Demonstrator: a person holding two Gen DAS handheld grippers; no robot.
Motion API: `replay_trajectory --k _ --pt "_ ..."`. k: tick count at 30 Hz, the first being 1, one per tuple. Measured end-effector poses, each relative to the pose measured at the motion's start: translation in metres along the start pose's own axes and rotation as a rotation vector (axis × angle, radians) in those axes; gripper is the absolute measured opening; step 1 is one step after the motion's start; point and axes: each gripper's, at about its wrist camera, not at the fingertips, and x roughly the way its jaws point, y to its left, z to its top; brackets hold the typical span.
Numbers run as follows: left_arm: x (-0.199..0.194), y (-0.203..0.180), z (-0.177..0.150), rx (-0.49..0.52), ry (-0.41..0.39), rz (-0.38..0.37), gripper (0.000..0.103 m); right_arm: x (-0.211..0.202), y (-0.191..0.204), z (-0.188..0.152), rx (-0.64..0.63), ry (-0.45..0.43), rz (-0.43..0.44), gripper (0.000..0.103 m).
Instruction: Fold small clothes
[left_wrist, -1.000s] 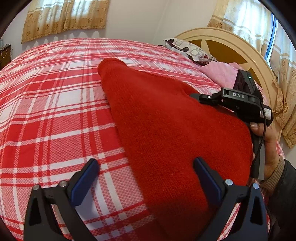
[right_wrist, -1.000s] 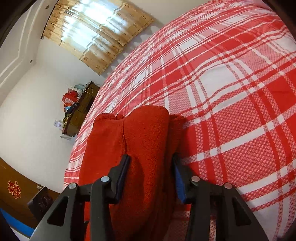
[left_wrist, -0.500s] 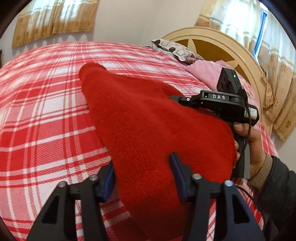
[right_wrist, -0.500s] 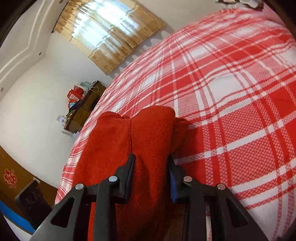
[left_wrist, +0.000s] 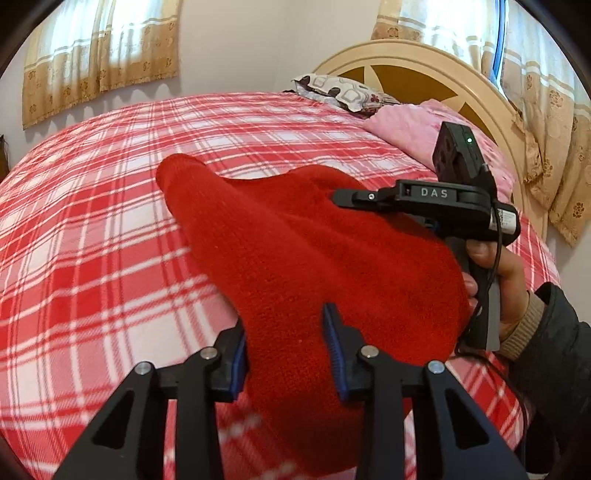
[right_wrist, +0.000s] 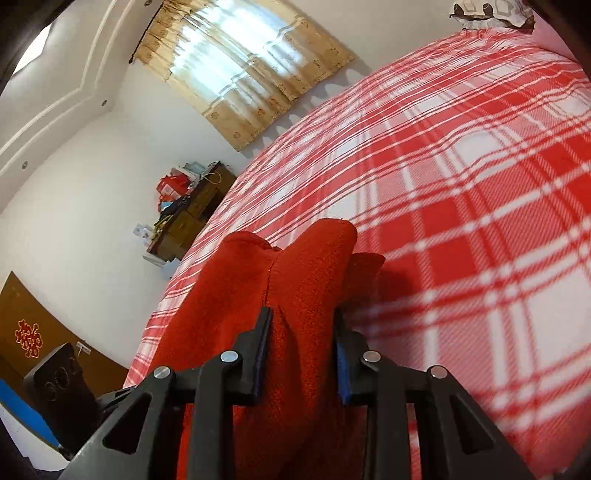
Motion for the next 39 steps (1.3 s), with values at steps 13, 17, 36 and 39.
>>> replay_trajectory --k 13,17,36,39 --pt "-0.056 0.014 -0.040 -0.018 -0.020 0.032 0.037 0.021 0.056 -0.035 -0.029 0.046 0.096 0.030" --pt "-0.068 0.019 -0.046 -0.025 -0.034 0.054 0.036 0.036 0.080 -0.041 -0.056 0.070 0.117 0.029" --pt "-0.128 0.080 -0.080 -0.147 -0.121 0.148 0.035 0.113 0.179 -0.062 -0.156 0.184 0.199 0.029" --pt "-0.135 0.089 -0.086 -0.168 -0.131 0.162 0.035 0.125 0.189 -0.063 -0.169 0.202 0.208 0.029"
